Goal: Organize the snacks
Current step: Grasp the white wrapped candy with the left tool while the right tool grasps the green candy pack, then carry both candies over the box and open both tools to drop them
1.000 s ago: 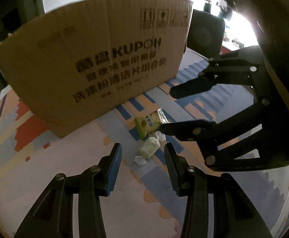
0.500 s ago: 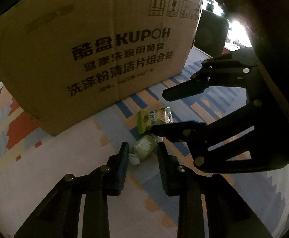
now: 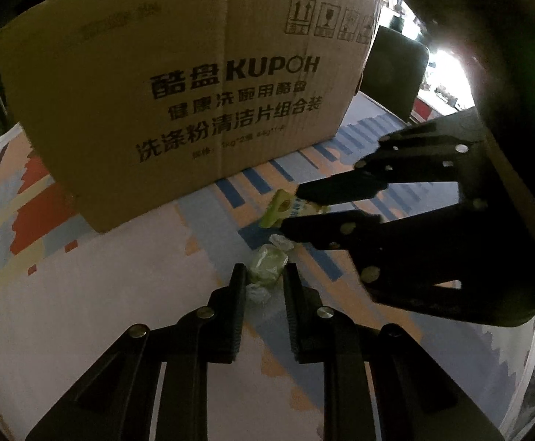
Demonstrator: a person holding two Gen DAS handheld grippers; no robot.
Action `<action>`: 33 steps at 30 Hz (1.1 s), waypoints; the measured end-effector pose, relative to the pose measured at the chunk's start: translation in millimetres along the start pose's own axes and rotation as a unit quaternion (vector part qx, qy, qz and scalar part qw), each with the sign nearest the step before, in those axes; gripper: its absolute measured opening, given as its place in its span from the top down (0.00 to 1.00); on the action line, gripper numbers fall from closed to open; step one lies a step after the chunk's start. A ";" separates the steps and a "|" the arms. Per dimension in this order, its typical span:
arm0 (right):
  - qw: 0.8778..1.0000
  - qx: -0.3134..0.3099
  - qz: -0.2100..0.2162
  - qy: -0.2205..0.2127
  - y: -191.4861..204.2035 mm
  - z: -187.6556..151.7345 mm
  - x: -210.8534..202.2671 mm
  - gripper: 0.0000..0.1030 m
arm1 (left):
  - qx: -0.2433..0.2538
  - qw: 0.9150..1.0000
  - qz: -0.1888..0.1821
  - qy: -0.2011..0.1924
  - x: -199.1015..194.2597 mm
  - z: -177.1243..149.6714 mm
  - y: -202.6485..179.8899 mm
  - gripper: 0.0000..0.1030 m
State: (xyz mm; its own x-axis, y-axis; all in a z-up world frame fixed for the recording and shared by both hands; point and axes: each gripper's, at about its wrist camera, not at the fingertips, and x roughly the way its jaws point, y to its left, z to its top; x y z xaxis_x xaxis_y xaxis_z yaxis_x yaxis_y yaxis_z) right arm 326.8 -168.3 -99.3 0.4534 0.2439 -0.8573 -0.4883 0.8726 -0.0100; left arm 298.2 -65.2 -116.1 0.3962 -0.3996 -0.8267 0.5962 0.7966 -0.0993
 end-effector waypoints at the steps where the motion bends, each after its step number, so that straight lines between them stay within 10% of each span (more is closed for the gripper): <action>1: 1.000 0.004 0.000 -0.002 -0.1 -1.3 -1.0 0.78 | -0.003 1.000 0.001 -0.001 -1.0 0.5 1.0 0.80; 33: 0.983 0.100 -0.068 -0.138 -3.6 2.4 -137.1 0.78 | -0.053 0.983 0.083 -0.152 -132.9 27.4 -18.3 0.80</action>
State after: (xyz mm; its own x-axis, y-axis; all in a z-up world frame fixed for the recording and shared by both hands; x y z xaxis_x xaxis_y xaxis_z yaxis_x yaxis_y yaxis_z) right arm 268.2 -203.9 19.5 0.7032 0.2011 -0.6819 -0.2657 0.9640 0.0103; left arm 253.8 -39.1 10.7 0.6817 -0.3641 -0.6346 0.4355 0.8989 -0.0479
